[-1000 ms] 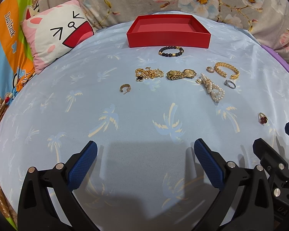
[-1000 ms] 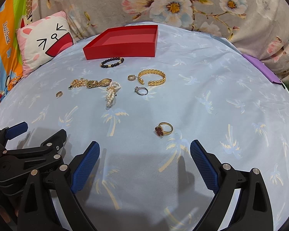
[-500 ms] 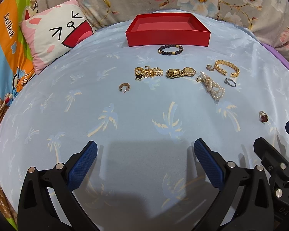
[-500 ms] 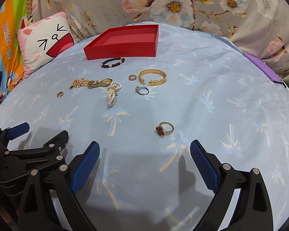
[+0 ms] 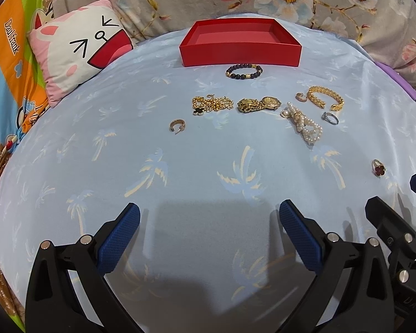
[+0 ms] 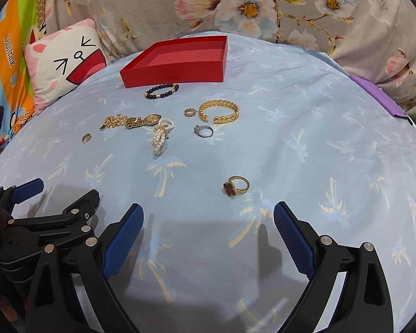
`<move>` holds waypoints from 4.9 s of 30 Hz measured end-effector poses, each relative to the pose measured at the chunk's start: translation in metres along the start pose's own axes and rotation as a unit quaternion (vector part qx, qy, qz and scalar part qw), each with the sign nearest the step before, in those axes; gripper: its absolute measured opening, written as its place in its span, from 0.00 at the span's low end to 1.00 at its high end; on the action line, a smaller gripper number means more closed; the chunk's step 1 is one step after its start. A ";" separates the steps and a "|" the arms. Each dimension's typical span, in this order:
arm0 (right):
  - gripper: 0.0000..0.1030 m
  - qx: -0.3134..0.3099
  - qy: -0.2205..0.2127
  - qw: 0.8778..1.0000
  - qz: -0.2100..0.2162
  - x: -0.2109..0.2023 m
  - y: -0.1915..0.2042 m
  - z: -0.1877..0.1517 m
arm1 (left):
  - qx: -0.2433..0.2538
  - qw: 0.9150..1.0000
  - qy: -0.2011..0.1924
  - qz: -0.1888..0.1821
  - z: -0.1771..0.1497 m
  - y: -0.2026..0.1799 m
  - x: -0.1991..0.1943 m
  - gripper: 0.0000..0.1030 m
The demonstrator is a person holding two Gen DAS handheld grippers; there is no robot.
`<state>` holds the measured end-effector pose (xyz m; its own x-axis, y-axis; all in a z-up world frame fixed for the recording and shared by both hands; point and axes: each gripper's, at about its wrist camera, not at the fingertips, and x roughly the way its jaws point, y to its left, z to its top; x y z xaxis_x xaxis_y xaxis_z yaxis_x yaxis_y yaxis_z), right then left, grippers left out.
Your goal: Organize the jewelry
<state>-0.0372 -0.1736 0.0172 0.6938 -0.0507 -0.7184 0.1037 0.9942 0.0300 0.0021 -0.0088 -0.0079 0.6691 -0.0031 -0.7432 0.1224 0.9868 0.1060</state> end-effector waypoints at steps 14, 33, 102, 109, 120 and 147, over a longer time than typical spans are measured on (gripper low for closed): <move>0.73 0.034 0.017 0.999 -0.006 0.010 -0.011 0.006 | -0.006 1.000 -0.013 -0.027 0.003 0.003 -0.009 0.95; 0.19 0.033 0.041 0.999 -0.015 0.036 -0.014 0.026 | -0.049 0.999 0.008 -0.018 0.041 0.077 0.021 0.95; 0.19 -0.005 -0.024 0.994 0.105 0.113 -0.001 0.262 | -0.015 0.989 -0.109 -0.096 0.266 0.057 0.085 0.16; 0.19 0.005 0.035 0.993 0.111 0.193 0.007 0.280 | -0.012 0.993 -0.078 -0.087 0.291 0.037 0.145 0.16; 0.41 0.012 0.044 0.993 0.110 0.223 -0.006 0.277 | -0.017 0.996 -0.027 -0.082 0.285 0.024 0.192 0.23; 0.49 -0.035 -0.010 0.997 0.069 0.157 -0.018 0.265 | -0.021 0.995 -0.051 -0.084 0.260 0.033 0.148 0.53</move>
<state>0.2589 -0.2250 0.0880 0.7123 0.0855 -0.6966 -0.0430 0.9960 0.0783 0.2957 -0.0187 0.0576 0.7129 -0.1826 -0.6771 0.2086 0.9770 -0.0438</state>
